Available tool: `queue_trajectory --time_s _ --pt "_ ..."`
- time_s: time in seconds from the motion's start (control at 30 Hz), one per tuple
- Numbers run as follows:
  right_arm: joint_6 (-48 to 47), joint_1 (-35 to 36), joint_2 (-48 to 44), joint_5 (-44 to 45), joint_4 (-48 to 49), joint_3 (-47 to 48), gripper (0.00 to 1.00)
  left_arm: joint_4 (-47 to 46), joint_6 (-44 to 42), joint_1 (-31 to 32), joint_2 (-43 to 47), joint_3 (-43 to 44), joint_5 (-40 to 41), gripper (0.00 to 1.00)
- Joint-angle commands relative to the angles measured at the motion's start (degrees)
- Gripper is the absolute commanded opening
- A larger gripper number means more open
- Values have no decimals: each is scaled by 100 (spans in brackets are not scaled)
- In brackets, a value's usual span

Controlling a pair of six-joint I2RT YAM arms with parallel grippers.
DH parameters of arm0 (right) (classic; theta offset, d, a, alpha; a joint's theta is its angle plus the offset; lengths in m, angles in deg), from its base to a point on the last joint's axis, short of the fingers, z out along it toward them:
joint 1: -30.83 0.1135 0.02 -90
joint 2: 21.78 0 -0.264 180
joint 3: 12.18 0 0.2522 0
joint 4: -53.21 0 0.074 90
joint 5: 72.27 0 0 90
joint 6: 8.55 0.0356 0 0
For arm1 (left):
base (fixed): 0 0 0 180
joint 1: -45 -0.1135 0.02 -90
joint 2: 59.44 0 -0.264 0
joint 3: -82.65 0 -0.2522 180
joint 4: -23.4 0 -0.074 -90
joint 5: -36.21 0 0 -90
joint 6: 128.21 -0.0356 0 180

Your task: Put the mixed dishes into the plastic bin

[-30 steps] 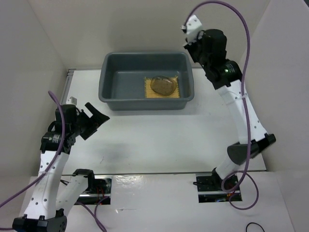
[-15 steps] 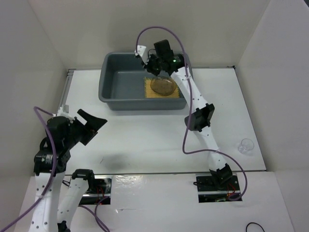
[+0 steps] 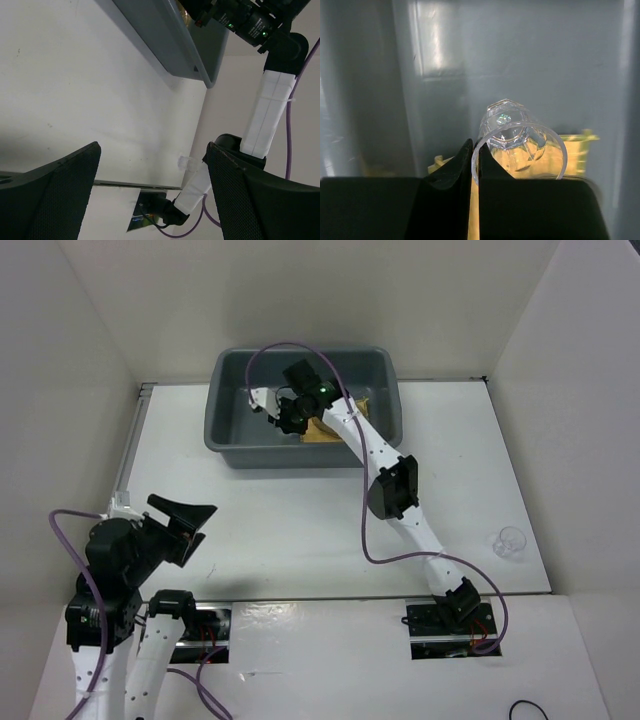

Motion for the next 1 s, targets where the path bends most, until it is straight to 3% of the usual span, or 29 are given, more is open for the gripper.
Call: queue_trajectory --time_s 0.0,0.2,0.5,0.57,0.6,0.63,0.77,0.8,0.87,0.97 --pt "-302 -6 -35 -10 232 -317 0 -137 233 -29 114 -49 16 92" --pt "-601 -59 70 -63 4 -459 3 -270 -74 85 -448 -49 -45 94" --pt "-374 2 326 60 416 190 36 -348 -197 85 -684 3 8 95" --pt "-49 -58 326 -176 469 819 45 -454 -268 85 -799 3 -71 96" --pt "370 -59 326 -438 469 1137 57 -506 -268 85 -800 -92 -72 96" --pt "635 -137 256 -571 469 1497 62 -594 -268 85 -800 -154 -132 96" --pt "2532 -576 -622 -793 1514 1501 81 -980 66 85 -546 -611 -186 99" --pt "3058 -699 -780 -479 1628 1501 89 -1051 127 85 -432 -699 -238 99" --pt "3196 -929 -1202 232 1543 1501 94 -1166 181 85 -370 -770 -239 99" --pt "2135 -982 -1572 1884 385 1501 99 -1228 -231 85 -526 -551 120 100"
